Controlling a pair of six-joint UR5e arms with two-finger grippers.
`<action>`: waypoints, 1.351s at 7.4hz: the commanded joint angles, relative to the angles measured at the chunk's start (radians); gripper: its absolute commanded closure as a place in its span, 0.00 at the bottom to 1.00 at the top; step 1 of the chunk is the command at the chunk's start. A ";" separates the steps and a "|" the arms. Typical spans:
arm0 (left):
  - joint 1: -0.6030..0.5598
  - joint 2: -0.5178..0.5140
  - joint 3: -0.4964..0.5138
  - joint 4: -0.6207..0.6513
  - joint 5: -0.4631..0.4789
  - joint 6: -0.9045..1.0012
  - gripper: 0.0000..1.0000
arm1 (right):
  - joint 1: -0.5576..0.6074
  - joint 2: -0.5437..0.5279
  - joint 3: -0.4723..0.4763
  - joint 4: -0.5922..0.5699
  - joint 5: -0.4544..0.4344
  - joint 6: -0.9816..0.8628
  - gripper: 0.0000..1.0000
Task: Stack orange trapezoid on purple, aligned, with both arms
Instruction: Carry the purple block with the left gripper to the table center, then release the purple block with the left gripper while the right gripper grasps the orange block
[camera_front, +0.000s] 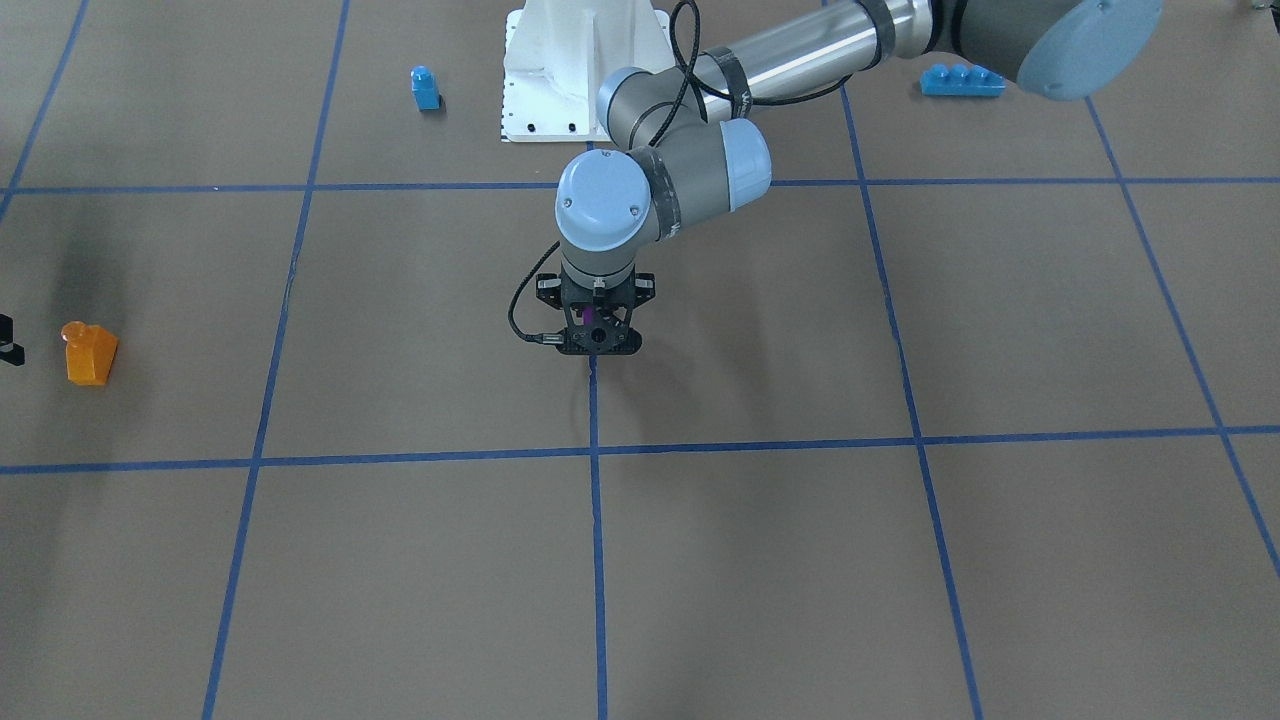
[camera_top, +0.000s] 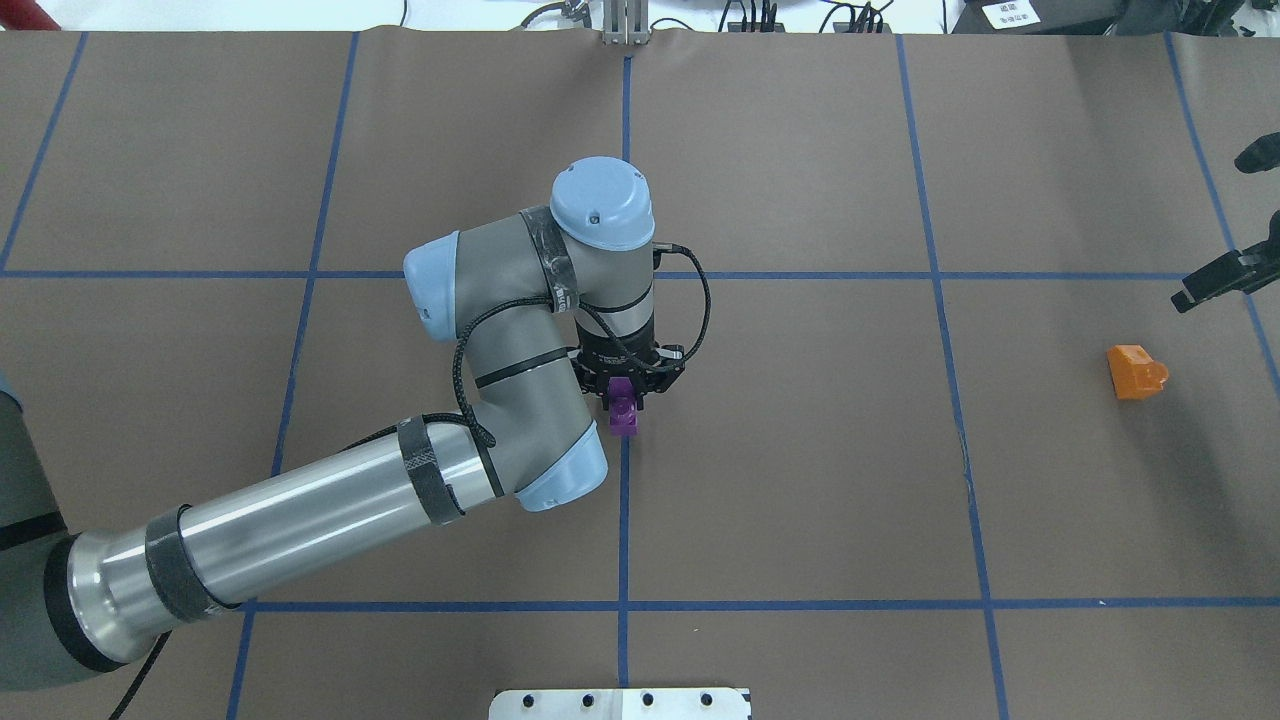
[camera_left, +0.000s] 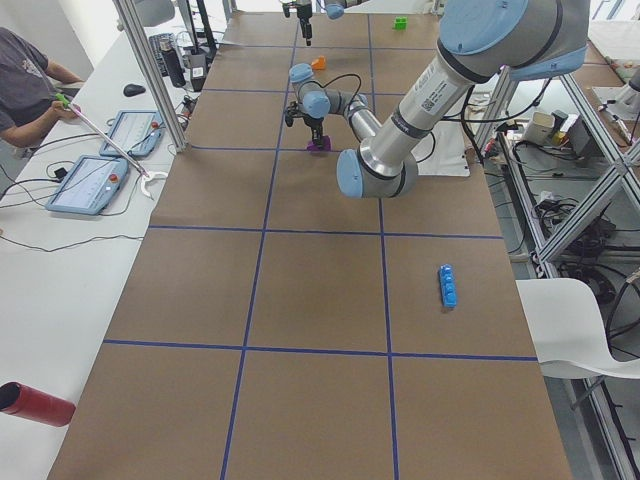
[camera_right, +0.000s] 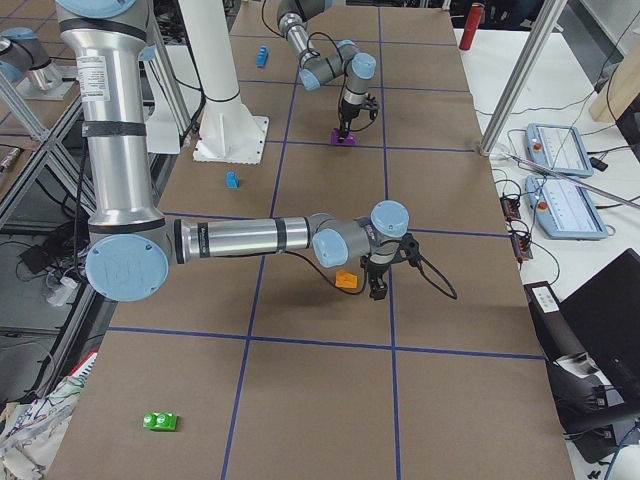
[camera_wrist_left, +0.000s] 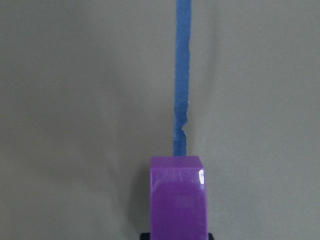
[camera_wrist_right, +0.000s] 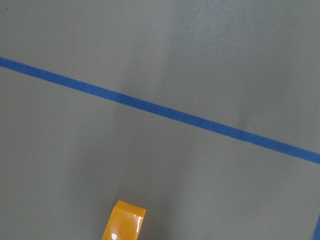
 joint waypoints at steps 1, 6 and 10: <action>0.003 0.001 0.000 -0.002 0.001 0.001 0.42 | -0.018 -0.001 -0.001 -0.002 0.000 0.002 0.00; -0.013 -0.001 -0.007 -0.033 0.036 -0.003 0.00 | -0.130 -0.009 0.005 0.002 -0.005 0.318 0.00; -0.017 -0.001 -0.010 -0.033 0.036 -0.004 0.00 | -0.190 -0.017 -0.002 0.002 -0.044 0.344 0.00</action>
